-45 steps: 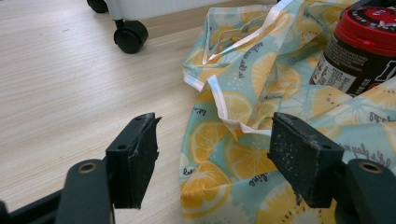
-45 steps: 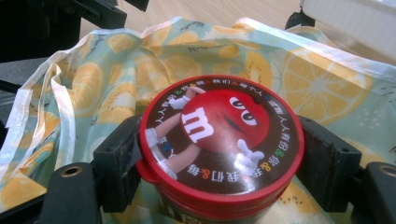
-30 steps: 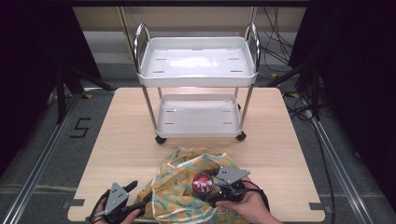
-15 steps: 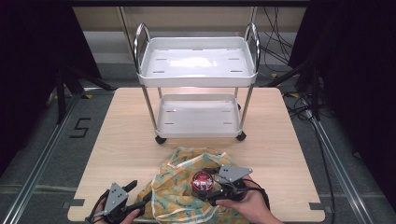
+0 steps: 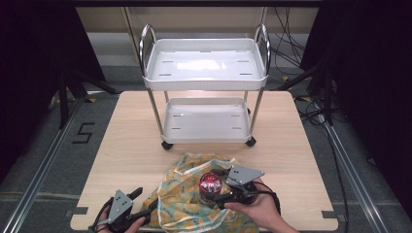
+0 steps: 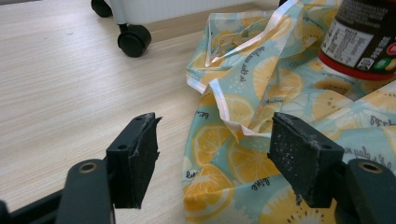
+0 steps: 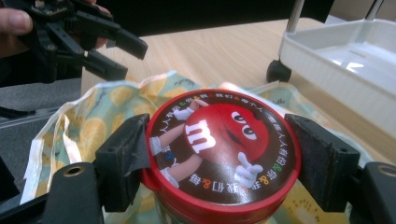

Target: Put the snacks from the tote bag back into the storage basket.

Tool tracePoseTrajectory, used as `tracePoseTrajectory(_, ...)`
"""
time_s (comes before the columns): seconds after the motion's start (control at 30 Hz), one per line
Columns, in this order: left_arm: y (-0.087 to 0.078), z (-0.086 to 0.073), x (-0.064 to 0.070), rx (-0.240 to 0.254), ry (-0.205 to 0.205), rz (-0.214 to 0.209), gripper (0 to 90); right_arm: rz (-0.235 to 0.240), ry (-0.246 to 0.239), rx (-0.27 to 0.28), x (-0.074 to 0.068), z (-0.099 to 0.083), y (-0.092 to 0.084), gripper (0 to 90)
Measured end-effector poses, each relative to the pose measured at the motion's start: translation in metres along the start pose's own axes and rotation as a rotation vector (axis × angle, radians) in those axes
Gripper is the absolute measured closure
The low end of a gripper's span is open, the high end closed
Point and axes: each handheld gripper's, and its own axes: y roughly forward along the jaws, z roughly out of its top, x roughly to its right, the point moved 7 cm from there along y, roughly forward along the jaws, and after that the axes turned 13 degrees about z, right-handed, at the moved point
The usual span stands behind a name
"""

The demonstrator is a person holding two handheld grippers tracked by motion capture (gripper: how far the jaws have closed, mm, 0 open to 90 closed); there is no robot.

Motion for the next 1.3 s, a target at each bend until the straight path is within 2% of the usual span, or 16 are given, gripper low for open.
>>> tracePoseTrajectory(0.03,0.000,0.000,0.000,0.001,0.001,0.000,31.9,-0.008,-0.028,0.007,0.002,0.002,0.000,26.5)
tracePoseTrajectory(0.07,0.000,0.000,0.000,0.001,0.001,0.000,31.9,0.003,0.001,-0.008,0.000,0.002,0.000,26.5)
tracePoseTrajectory(0.27,0.000,0.000,-0.001,-0.003,0.002,0.004,32.0,0.007,-0.005,-0.015,0.001,0.004,0.001,26.5)
tracePoseTrajectory(0.3,0.000,0.000,-0.001,-0.002,0.001,0.000,32.0,-0.004,-0.021,0.000,0.003,0.006,0.001,26.6)
tracePoseTrajectory(0.37,0.001,-0.001,-0.001,-0.002,-0.001,-0.001,32.0,0.009,-0.005,-0.016,0.002,0.006,0.000,26.5)
tracePoseTrajectory(0.43,0.000,0.000,-0.001,-0.004,-0.002,0.005,32.0,0.008,-0.006,-0.005,0.003,0.010,0.000,26.5)
tracePoseTrajectory(0.47,0.000,0.000,-0.002,-0.002,-0.001,0.007,31.9,-0.012,-0.016,0.011,0.005,0.012,0.001,26.6)
tracePoseTrajectory(0.6,0.000,0.000,-0.002,-0.002,-0.002,0.005,31.9,0.005,-0.007,-0.003,0.004,0.015,0.001,26.5)
tracePoseTrajectory(0.67,0.000,0.000,-0.002,-0.002,-0.002,0.008,31.9,-0.011,0.004,0.009,0.005,0.016,0.002,26.6)
tracePoseTrajectory(0.73,-0.001,0.000,-0.002,-0.002,0.002,0.011,32.0,-0.003,-0.019,0.004,0.006,0.019,0.004,26.5)
tracePoseTrajectory(0.87,0.000,0.000,-0.002,0.005,-0.004,0.006,32.0,-0.005,-0.010,0.004,0.006,0.022,0.004,26.6)
tracePoseTrajectory(0.9,0.000,0.000,-0.002,0.007,-0.005,0.004,31.9,-0.014,-0.037,0.016,0.007,0.024,0.004,26.6)
tracePoseTrajectory(1.03,0.000,0.000,-0.002,0.006,-0.004,0.003,31.9,-0.008,-0.010,0.009,0.007,0.029,0.003,26.6)
tracePoseTrajectory(1.07,0.000,0.000,-0.002,0.007,-0.003,0.003,31.9,-0.010,-0.028,0.026,0.008,0.032,0.005,26.6)
tracePoseTrajectory(1.1,0.000,0.000,-0.001,0.006,-0.019,0.007,31.9,-0.016,-0.025,0.020,0.009,0.033,0.004,26.6)
tracePoseTrajectory(1.3,0.000,0.000,-0.001,0.003,-0.018,0.007,32.0,-0.018,-0.025,0.030,0.012,0.037,0.006,26.6)
